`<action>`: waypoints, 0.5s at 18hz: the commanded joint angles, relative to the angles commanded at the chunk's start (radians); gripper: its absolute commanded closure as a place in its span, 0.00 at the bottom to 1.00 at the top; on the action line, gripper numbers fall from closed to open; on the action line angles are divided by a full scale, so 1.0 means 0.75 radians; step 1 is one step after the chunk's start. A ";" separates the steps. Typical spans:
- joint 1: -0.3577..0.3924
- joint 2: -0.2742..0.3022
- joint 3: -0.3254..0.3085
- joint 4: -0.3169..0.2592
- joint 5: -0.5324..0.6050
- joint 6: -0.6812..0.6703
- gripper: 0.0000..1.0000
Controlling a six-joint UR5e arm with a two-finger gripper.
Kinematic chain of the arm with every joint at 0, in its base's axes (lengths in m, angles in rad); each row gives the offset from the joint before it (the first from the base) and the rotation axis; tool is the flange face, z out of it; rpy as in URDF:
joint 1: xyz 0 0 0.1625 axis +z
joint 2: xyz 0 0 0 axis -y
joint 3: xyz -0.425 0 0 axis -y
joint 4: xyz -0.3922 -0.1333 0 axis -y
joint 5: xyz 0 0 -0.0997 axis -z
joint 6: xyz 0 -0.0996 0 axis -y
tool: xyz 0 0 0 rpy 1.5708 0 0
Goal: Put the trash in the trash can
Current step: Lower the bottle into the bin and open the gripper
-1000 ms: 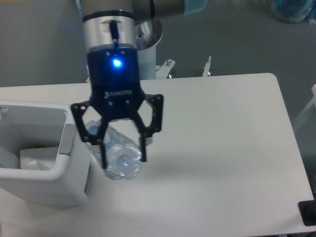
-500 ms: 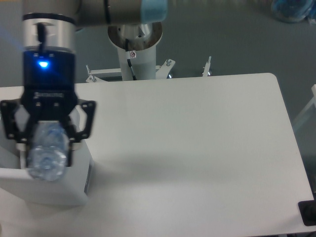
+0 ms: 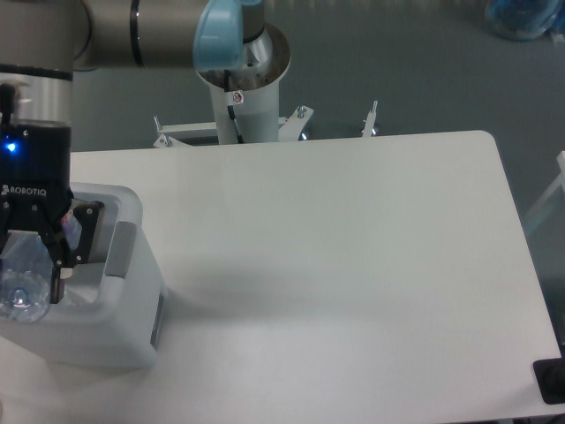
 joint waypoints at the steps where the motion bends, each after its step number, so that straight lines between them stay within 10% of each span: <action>1: 0.000 0.000 0.000 0.000 0.000 0.002 0.45; 9: -0.004 0.026 -0.049 -0.002 -0.002 0.002 0.39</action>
